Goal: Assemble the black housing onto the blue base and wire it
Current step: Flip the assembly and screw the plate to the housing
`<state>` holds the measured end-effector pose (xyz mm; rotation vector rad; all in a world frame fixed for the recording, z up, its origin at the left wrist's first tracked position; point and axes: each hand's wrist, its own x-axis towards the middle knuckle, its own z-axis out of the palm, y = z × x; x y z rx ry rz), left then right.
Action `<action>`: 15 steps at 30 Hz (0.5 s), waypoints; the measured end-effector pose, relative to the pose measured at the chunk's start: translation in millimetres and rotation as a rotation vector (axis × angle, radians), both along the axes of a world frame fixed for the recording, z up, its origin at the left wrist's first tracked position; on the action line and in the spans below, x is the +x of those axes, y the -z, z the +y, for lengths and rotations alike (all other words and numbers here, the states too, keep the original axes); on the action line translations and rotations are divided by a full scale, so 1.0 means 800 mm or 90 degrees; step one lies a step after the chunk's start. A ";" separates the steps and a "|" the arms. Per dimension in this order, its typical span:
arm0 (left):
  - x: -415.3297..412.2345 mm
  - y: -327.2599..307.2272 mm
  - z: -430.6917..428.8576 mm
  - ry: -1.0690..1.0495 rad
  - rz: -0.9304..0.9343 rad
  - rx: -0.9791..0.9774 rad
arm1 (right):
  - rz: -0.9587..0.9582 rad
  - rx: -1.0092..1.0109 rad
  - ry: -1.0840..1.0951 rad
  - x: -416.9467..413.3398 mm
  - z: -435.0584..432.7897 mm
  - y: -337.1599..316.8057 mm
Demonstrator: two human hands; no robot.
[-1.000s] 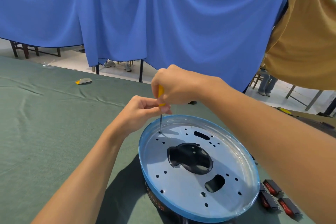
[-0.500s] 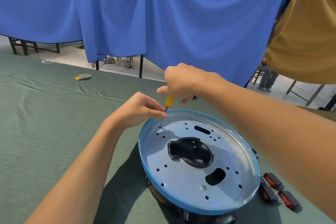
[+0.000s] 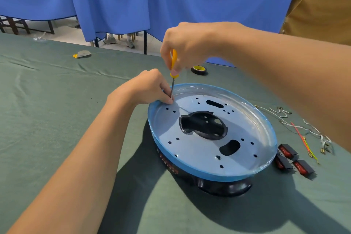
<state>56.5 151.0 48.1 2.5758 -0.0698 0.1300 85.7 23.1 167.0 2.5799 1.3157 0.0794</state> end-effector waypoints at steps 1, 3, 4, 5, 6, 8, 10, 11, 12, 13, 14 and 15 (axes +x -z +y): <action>0.000 0.000 -0.001 -0.003 -0.008 0.004 | 0.007 0.008 0.000 -0.001 0.001 0.000; 0.000 -0.001 -0.002 -0.001 -0.020 0.017 | 0.014 0.015 0.001 -0.004 0.004 -0.002; 0.000 0.000 -0.002 0.000 -0.023 0.024 | 0.016 0.013 0.007 -0.004 0.005 -0.003; 0.000 -0.001 -0.002 0.003 -0.026 0.028 | 0.016 0.008 0.019 -0.005 0.007 -0.003; 0.000 -0.001 -0.002 0.005 -0.028 0.030 | 0.014 0.003 0.036 -0.004 0.009 -0.003; 0.000 -0.002 -0.002 0.010 -0.031 0.036 | 0.019 0.013 0.078 -0.001 0.012 0.002; 0.001 -0.001 -0.002 0.009 -0.035 0.037 | 0.012 0.044 0.101 0.002 0.014 0.011; 0.001 -0.001 -0.002 0.006 -0.035 0.035 | -0.001 0.054 0.105 0.003 0.016 0.014; 0.000 -0.001 -0.002 0.004 -0.034 0.033 | -0.004 0.057 0.110 0.003 0.018 0.014; 0.000 -0.001 -0.002 0.004 -0.030 0.033 | 0.011 0.050 0.116 0.001 0.019 0.012; 0.000 -0.001 -0.002 0.004 -0.028 0.035 | 0.038 0.038 0.119 0.000 0.018 0.008; 0.000 -0.001 -0.002 0.004 -0.027 0.035 | 0.058 0.022 0.118 -0.003 0.017 0.004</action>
